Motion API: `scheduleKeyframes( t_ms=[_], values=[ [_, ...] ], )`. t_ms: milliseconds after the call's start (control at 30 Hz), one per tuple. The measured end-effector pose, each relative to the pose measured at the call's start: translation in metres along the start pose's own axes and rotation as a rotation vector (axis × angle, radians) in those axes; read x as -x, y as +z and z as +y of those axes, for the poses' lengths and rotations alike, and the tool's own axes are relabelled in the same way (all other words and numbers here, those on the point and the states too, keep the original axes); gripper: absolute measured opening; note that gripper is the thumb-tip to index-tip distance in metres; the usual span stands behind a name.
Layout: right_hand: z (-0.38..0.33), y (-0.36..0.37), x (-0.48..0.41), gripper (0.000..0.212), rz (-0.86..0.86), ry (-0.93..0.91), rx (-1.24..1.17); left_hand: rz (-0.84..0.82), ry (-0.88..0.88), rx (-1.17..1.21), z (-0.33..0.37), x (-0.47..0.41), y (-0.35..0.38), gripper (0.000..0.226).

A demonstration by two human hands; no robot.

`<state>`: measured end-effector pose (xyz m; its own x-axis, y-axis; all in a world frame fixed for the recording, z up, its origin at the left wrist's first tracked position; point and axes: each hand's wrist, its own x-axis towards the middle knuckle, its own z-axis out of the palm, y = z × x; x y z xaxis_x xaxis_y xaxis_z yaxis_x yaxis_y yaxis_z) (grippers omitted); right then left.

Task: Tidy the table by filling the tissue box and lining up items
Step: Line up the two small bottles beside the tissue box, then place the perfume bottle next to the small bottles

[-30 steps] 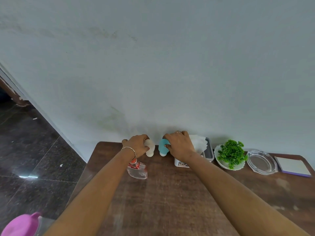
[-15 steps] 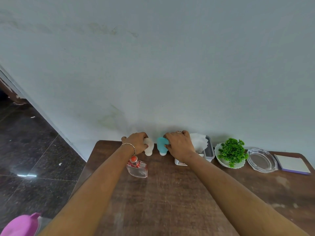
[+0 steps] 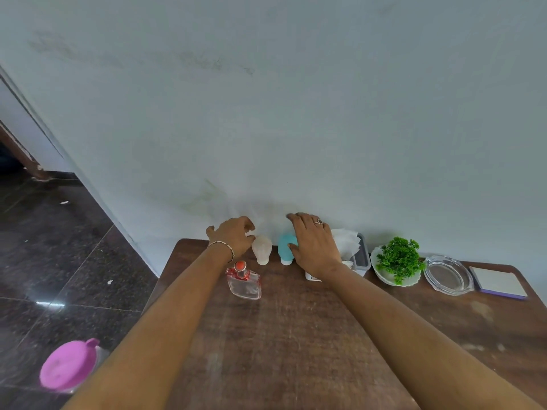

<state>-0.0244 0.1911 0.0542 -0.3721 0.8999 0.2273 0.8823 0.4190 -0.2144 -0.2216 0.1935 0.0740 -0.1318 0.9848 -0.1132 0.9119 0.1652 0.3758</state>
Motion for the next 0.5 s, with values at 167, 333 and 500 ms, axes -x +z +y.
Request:
scheduleKeyframes(
  t_ms=[167,333,500],
  values=[
    [-0.023,-0.001,0.023,0.057,0.089,-0.006,-0.183,0.176,-0.132,0.211,-0.02,0.024,0.004,0.024],
    [-0.046,0.019,0.043,0.054,-0.014,0.121,-0.418,0.27,-0.25,0.545,-0.048,0.052,0.028,0.021],
    [-0.059,0.041,0.048,0.048,-0.189,0.333,-0.692,0.315,-0.384,0.591,-0.055,0.086,0.059,0.027]
  ],
)
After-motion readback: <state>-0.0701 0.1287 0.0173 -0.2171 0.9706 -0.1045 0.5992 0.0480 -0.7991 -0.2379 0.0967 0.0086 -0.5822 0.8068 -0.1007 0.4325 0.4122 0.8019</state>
